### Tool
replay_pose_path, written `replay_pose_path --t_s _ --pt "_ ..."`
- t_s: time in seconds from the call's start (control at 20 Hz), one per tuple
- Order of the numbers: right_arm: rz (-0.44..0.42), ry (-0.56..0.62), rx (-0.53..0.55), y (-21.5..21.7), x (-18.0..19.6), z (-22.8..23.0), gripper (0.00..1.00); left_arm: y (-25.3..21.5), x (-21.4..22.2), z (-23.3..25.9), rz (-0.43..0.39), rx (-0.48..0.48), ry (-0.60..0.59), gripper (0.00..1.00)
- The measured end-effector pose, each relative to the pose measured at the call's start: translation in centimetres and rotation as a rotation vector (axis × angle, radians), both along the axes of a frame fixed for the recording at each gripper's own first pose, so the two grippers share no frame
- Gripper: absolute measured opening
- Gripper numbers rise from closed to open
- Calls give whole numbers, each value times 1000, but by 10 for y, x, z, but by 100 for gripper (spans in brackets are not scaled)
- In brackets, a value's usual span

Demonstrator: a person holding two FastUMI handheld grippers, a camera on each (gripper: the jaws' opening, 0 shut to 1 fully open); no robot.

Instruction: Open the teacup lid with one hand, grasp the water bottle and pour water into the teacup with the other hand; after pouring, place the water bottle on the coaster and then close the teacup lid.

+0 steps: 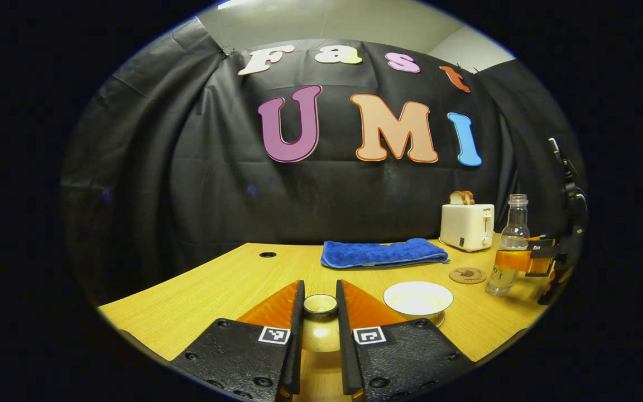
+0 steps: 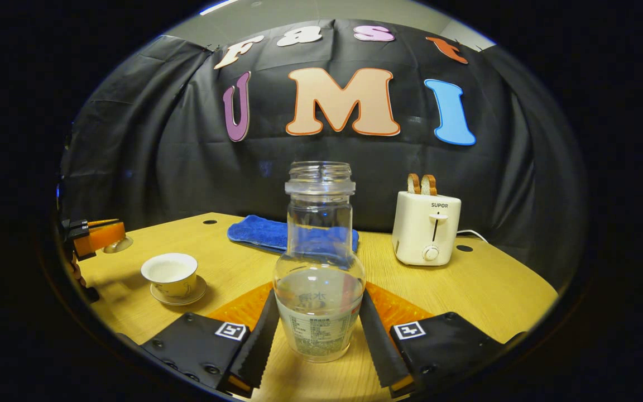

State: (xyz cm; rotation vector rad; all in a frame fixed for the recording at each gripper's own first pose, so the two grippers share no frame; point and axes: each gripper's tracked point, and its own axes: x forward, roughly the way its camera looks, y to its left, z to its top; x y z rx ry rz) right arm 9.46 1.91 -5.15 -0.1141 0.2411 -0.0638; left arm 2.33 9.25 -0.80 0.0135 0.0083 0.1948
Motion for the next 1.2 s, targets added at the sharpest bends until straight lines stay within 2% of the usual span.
replay_pose_path --t_s 0.25,0.7,0.9,1.2 --pt "13 24 -157 -5 -4 15 78 0 0 0 0 1 -2 27" --pt "67 17 -604 11 13 56 78 1 1 -1 6 -1 -2 27" --pt "89 20 -746 19 25 56 81 1 1 -1 8 -2 -4 26" --pt "117 13 -977 29 34 42 79 1 0 -1 9 -2 -4 27"
